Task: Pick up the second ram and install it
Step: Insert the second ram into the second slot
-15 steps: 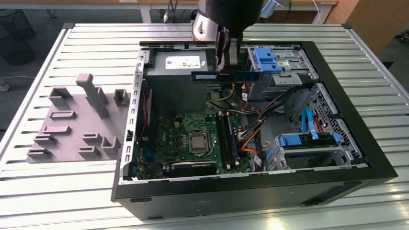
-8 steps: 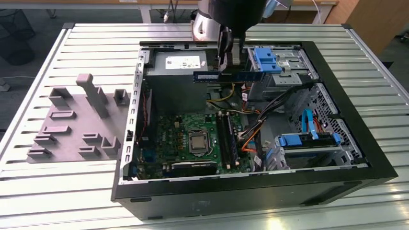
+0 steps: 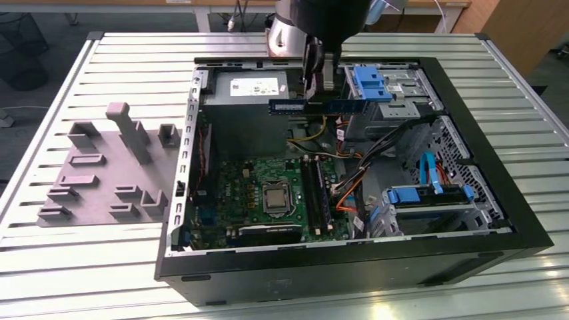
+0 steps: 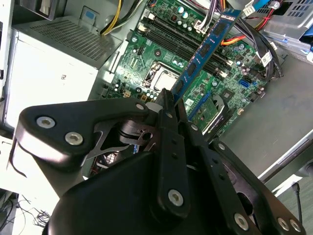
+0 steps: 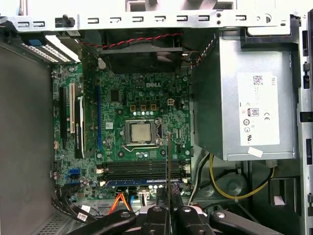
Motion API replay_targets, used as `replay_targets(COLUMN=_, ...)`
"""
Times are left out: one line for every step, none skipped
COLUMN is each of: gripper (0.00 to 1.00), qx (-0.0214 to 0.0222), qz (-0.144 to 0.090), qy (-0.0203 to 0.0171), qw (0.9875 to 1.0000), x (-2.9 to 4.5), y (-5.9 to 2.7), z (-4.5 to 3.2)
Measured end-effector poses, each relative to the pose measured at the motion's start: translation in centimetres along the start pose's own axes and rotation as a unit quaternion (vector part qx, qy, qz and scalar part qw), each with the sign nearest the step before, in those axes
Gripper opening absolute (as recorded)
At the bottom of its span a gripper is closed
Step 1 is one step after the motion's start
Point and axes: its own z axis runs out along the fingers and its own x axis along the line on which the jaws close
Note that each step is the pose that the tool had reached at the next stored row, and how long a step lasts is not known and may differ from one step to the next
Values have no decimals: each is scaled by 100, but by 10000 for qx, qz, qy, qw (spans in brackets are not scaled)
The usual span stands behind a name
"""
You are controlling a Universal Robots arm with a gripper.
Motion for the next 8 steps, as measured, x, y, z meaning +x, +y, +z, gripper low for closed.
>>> replay_targets(gripper=14, qx=0, qz=4, qy=0, qw=10000, x=0, y=0, z=0)
replay_targets(gripper=14, qx=0, qz=17, qy=1, qw=10000, x=0, y=0, z=0)
replay_targets(gripper=14, qx=1, qz=50, qy=1, qw=10000, x=0, y=0, z=0)
replay_targets(gripper=14, qx=2, qz=94, qy=1, qw=10000, x=0, y=0, z=0)
replay_targets(gripper=14, qx=3, qz=151, qy=0, qw=9999, x=0, y=0, z=1)
replay_targets(gripper=14, qx=4, qz=210, qy=0, qw=9998, x=0, y=0, z=2)
replay_targets(gripper=14, qx=5, qz=272, qy=-1, qw=9996, x=0, y=0, z=2)
replay_targets(gripper=14, qx=6, qz=336, qy=-2, qw=9994, x=0, y=0, z=3)
